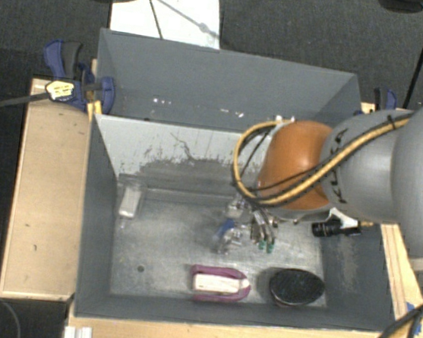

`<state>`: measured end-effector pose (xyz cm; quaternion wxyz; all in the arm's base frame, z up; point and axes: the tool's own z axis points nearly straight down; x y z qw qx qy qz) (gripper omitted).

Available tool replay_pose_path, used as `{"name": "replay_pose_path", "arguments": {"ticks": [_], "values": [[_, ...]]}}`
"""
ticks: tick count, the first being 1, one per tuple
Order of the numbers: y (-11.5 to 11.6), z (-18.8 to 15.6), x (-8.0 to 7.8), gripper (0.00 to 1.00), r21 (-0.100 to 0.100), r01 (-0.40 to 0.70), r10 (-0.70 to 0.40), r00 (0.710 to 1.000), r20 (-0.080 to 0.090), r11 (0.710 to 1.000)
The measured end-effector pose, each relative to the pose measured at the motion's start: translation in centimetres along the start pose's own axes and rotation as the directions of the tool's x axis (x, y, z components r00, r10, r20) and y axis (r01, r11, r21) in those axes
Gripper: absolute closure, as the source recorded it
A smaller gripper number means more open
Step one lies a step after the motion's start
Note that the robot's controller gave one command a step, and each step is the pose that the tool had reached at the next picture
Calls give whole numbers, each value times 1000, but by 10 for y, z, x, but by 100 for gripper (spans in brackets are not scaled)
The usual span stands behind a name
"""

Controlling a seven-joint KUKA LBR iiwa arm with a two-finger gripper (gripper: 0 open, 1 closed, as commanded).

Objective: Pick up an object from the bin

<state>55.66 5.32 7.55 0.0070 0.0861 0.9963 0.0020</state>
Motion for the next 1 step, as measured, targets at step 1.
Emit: {"name": "replay_pose_path", "arguments": {"ticks": [1], "values": [[3, -149, -10, 100, 2, 39, -39, 999, -3, 999]]}}
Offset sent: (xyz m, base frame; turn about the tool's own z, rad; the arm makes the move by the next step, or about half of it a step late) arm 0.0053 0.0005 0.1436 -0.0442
